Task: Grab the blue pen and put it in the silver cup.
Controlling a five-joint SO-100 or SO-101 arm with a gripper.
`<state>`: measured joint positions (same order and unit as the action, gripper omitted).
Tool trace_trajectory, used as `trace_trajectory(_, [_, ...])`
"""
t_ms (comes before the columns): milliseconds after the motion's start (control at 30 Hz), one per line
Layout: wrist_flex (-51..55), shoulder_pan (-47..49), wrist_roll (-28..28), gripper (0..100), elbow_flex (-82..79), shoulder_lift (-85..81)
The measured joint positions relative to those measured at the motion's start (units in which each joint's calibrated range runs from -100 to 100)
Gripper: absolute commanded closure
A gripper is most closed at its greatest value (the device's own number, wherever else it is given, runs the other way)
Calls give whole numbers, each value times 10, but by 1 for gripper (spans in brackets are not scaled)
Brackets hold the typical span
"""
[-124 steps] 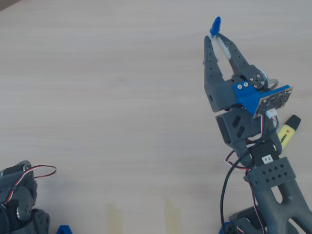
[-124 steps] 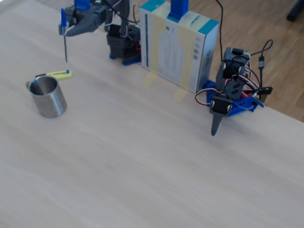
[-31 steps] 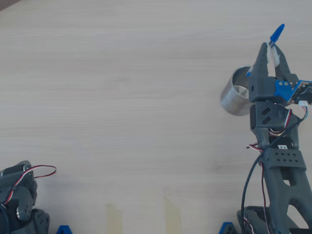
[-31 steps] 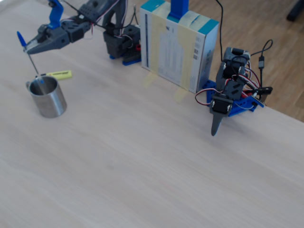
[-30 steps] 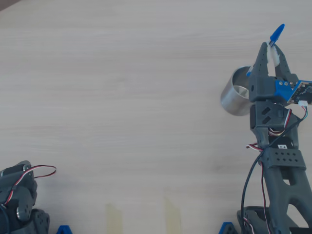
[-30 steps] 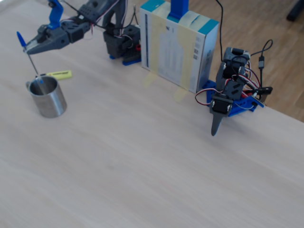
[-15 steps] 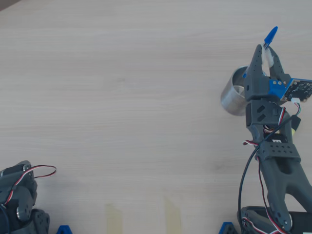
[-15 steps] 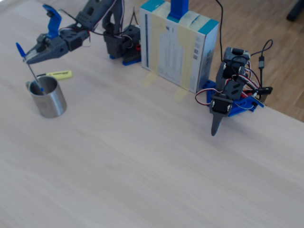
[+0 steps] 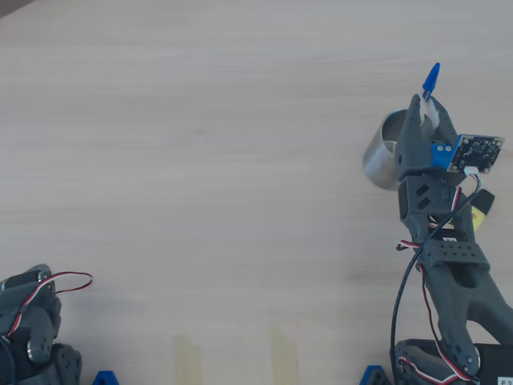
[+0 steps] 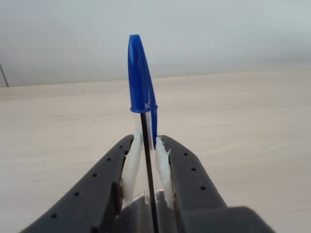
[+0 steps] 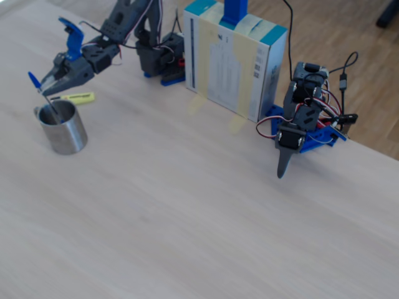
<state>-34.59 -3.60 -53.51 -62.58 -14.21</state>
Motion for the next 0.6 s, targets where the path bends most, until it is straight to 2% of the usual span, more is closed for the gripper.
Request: trace_trajectory(600, [0,-3,0,98,-69,1])
